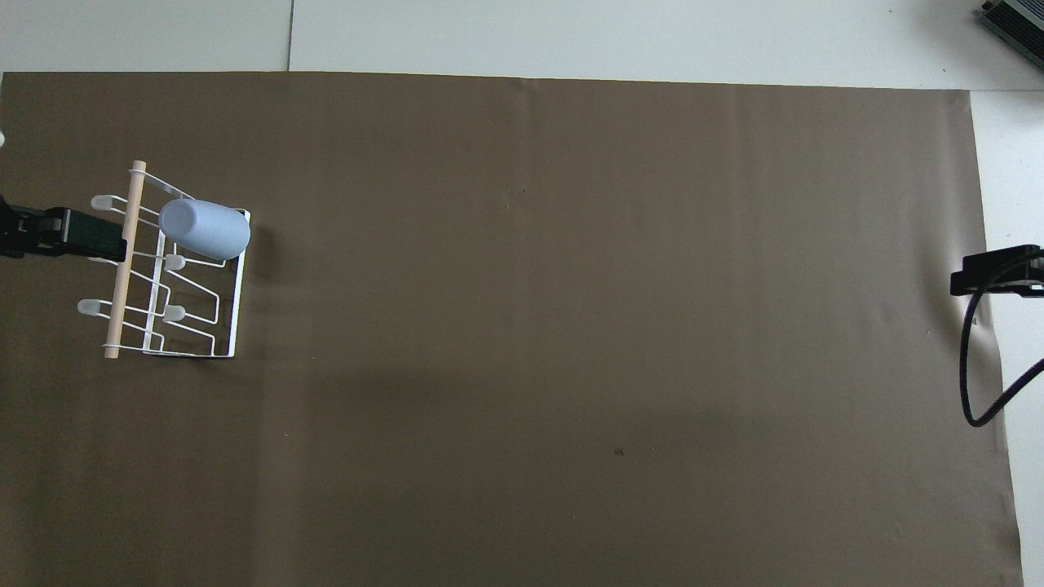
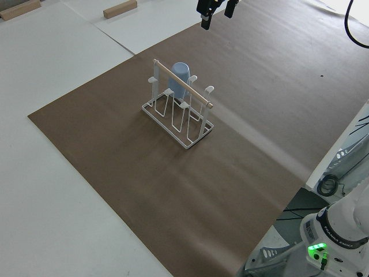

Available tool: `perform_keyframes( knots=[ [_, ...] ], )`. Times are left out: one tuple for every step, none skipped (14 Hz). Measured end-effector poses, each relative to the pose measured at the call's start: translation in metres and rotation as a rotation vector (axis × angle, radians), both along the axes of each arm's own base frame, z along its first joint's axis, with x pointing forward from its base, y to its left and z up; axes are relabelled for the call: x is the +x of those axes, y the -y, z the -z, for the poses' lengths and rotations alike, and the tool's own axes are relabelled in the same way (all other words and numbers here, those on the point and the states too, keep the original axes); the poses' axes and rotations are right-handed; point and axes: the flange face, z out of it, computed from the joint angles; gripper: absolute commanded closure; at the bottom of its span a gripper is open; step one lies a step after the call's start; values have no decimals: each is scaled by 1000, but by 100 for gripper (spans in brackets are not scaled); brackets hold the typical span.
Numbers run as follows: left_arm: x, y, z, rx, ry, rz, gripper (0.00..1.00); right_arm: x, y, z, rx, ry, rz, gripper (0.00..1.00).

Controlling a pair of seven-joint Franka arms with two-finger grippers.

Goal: Hang cup on cup holder

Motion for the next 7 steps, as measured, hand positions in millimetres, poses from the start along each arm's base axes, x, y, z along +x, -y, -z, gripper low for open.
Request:
perform_keyframes(
  knots=[
    [-2, 4, -1, 0, -4, 8, 0, 0, -2, 0, 0, 0, -4, 0],
    [-4, 8, -1, 1, -6, 15, 0, 0, -4, 0, 0, -2, -7, 0],
    [-4, 12, 1, 1, -11, 22, 0, 0, -5, 0, 0, -7, -10, 0],
    [-4, 14, 4, 2, -16, 26, 0, -1, -6, 0, 0, -12, -10, 0],
    [-5, 15, 6, 3, -20, 28, 0, -2, -6, 0, 1, -16, -10, 0],
    [-5, 15, 8, 3, -24, 27, 0, -2, -6, -1, 1, -21, -10, 0],
    [-5, 14, 10, 4, -28, 25, 0, -4, -6, -4, 1, -25, -11, 0]
  ],
)
